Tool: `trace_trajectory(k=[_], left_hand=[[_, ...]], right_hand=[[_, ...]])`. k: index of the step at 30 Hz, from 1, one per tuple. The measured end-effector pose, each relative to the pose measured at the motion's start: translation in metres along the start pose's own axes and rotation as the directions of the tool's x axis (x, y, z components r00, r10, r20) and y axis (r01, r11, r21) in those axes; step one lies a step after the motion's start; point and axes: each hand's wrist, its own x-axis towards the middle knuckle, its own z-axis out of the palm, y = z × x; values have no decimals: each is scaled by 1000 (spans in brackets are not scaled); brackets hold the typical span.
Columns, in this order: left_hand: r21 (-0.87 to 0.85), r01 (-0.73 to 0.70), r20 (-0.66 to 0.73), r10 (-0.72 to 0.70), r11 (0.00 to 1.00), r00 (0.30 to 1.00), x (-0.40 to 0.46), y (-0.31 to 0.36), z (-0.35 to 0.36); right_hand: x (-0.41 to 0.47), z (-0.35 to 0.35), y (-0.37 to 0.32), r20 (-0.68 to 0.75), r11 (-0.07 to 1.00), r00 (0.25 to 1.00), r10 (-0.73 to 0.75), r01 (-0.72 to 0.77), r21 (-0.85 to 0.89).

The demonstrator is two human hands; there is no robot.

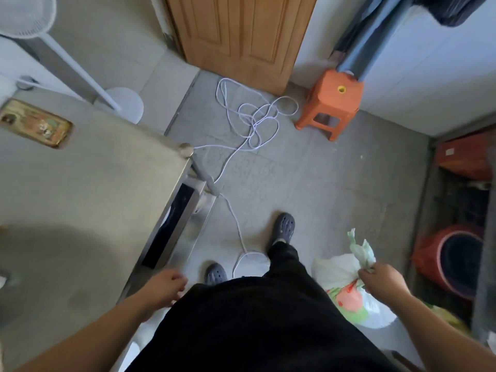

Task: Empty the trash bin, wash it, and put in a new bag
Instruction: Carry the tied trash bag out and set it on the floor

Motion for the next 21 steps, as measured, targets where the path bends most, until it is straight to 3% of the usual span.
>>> trace_trajectory(k=[5, 8, 11, 13, 16, 21], left_hand=[[57, 140, -47, -138, 988, 989, 16, 82, 3], [33, -3, -100, 6, 999, 995, 22, 173, 17], [-151, -154, -135, 134, 976, 982, 19, 258, 30], [-170, -206, -138, 183, 964, 973, 13, 295, 33], [-144, -207, -145, 186, 968, 972, 17, 316, 28], [-166, -46, -171, 17, 985, 985, 46, 296, 12]], right_hand=[[64, -82, -7, 73, 999, 997, -24, 27, -43], [104, -137, -20, 113, 994, 992, -57, 67, -91], [143, -185, -42, 91, 989, 993, -81, 91, -116], [161, -210, -64, 75, 991, 993, -92, 99, -95], [185, -239, -113, 84, 974, 984, -160, 171, -148], [216, -272, -212, 116, 925, 957, -265, 286, -248]])
